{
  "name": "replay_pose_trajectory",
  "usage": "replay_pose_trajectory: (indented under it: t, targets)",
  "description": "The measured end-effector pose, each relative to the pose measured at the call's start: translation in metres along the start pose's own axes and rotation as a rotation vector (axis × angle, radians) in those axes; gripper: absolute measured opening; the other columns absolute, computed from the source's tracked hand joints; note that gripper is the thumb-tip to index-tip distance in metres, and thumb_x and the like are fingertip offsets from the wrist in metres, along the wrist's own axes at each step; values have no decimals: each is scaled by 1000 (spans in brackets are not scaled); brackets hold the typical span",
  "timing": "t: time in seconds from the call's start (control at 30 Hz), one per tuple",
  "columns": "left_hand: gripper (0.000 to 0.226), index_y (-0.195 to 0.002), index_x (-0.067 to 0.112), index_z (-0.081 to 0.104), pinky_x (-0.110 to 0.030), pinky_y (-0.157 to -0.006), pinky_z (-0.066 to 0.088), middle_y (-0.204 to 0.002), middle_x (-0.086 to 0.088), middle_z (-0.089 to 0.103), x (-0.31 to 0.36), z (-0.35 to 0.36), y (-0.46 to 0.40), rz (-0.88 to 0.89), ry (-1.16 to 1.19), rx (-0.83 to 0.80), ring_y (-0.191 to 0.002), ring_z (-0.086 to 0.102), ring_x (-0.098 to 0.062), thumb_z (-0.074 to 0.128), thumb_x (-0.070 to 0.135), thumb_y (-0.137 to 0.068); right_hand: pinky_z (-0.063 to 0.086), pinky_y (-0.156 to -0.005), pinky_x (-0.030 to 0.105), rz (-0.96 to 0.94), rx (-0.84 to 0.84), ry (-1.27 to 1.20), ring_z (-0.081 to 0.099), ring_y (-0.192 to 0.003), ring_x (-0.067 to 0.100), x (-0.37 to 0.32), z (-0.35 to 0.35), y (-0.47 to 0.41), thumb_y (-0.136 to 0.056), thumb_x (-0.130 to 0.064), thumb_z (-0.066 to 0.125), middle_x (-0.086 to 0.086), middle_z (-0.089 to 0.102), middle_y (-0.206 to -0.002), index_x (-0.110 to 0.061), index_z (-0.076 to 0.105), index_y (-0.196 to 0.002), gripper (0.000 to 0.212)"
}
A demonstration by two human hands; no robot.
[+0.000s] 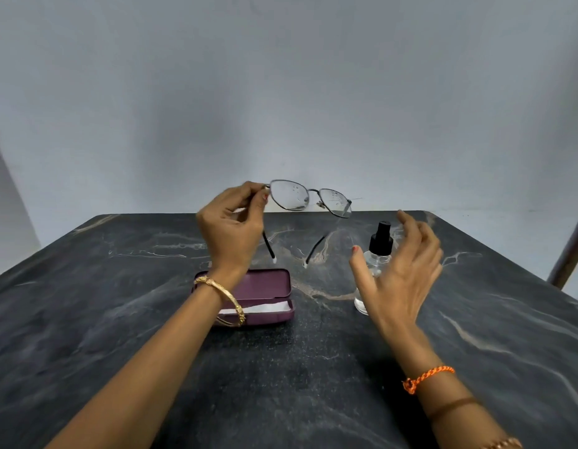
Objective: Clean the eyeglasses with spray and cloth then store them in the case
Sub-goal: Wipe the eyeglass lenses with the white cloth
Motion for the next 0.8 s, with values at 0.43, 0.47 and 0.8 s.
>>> replay_pose_trajectory:
  t: [0.43, 0.47, 0.8]
  targets:
    - [19, -75, 31, 67, -34, -68, 55, -63, 20, 65, -8, -117, -22, -72, -61, 269, -65, 62, -15, 66, 12, -79, 35, -68, 28, -552, -118, -371, 48, -81, 13, -70, 5, 30, -74, -13, 54, 7, 57, -87, -15, 60, -95, 22]
    - [16, -77, 26, 67, -34, -68, 54, -64, 19, 65, -13, -120, -17, -85, -56, 274, -65, 60, -16, 66, 10, -79, 37, -65, 26, -509, -205, -393, 49, -77, 11, -73, 11, 29, -74, -13, 53, 7, 60, -81, -11, 62, -96, 23]
    - [14, -79, 12, 68, -27, -66, 54, -52, 15, 65, -39, -138, -1, -338, 117, 449, -56, 58, -6, 64, -2, -80, 40, -71, 31, -242, -1014, -39, 52, -84, 20, -59, 79, 48, -79, -28, 61, -1, 54, -81, -20, 62, -77, 9]
Point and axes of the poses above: each hand's wrist, its own y-axis away from the middle knuckle, its own z-axis out of the palm, x = y × z, the point moved 5 cm from there along -y, towards the middle knuckle
